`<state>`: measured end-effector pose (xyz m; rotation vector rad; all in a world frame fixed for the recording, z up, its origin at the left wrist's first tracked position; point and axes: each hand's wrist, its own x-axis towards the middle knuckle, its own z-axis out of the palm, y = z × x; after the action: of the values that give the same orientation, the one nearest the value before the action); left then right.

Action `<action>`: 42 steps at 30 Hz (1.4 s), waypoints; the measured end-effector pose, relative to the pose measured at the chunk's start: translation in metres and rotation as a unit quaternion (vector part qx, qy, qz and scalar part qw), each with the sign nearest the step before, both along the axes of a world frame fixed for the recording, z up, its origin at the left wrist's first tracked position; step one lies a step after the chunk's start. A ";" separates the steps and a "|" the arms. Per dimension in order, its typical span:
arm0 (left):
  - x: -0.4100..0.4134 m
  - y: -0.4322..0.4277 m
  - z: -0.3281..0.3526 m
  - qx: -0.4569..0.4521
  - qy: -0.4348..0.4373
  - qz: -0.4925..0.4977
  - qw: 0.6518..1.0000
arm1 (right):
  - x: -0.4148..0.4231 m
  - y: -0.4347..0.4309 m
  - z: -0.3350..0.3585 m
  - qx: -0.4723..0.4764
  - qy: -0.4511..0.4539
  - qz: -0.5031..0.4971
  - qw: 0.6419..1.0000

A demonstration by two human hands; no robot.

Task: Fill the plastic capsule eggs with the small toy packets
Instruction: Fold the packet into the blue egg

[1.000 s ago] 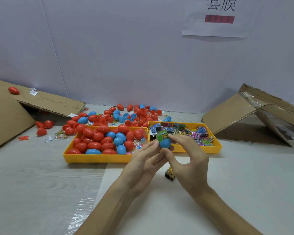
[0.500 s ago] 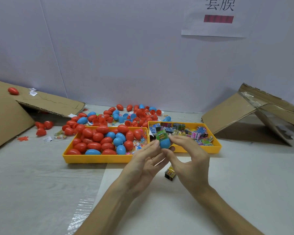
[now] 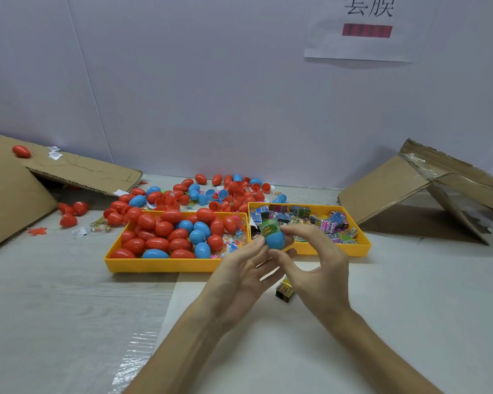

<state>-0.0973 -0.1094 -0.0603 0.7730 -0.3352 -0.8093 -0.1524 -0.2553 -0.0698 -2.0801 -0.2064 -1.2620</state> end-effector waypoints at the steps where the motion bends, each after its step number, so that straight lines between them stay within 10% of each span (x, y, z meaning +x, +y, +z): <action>1: 0.000 -0.001 0.001 0.005 -0.003 -0.001 1.000 | 0.000 0.001 0.000 -0.003 0.000 0.000 1.000; 42: -0.003 -0.004 0.000 0.041 -0.075 0.034 0.996 | -0.002 0.002 0.002 -0.057 -0.010 -0.008 0.998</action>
<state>-0.1005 -0.1131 -0.0603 0.9212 -0.4092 -0.7050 -0.1543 -0.2535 -0.0676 -2.1695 -0.2758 -1.3087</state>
